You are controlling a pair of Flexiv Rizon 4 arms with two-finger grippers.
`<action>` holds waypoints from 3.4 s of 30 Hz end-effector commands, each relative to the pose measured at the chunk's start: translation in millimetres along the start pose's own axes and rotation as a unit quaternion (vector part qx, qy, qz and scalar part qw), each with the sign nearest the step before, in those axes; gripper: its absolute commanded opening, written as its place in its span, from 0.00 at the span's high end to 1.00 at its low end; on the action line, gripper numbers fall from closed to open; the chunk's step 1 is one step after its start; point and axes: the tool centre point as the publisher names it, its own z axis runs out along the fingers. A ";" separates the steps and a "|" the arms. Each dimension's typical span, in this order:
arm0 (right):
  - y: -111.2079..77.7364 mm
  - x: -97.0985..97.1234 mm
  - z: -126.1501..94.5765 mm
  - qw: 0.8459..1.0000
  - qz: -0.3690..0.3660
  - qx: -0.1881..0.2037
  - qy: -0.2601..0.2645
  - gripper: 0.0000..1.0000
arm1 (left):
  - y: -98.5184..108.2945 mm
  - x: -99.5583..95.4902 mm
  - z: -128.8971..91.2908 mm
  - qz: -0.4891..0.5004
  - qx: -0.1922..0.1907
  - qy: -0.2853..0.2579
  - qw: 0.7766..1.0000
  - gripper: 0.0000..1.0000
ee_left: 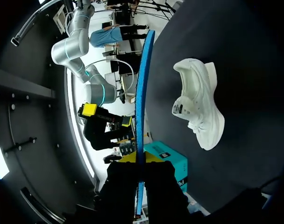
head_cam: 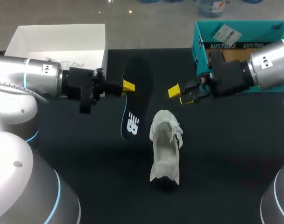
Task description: Take the shoe out of the shoebox, open the shoe tongue, remove and reinsert the insole, then place the shoe into the shoebox
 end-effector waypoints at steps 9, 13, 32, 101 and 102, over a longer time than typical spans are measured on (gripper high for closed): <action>6.4 3.0 -8.1 0.999 0.001 0.030 -0.013 0.00 | -3.4 -2.3 -6.7 -0.003 -0.004 0.011 1.000 1.00; 6.4 3.0 -8.1 0.999 0.001 0.030 -0.013 0.00 | -6.3 -1.9 -7.1 -0.003 0.000 0.014 1.000 1.00; -27.4 -27.8 -56.6 0.985 -0.142 0.080 -0.049 0.00 | -7.1 2.2 -17.4 -0.011 0.001 0.025 1.000 1.00; -11.6 -74.5 -179.4 0.918 -0.318 0.192 -0.138 0.00 | -6.5 0.4 -23.0 -0.012 0.006 0.026 1.000 1.00; -11.4 -74.9 -180.8 0.917 -0.318 0.195 -0.139 0.00 | -6.5 0.4 -23.0 -0.012 0.006 0.026 1.000 1.00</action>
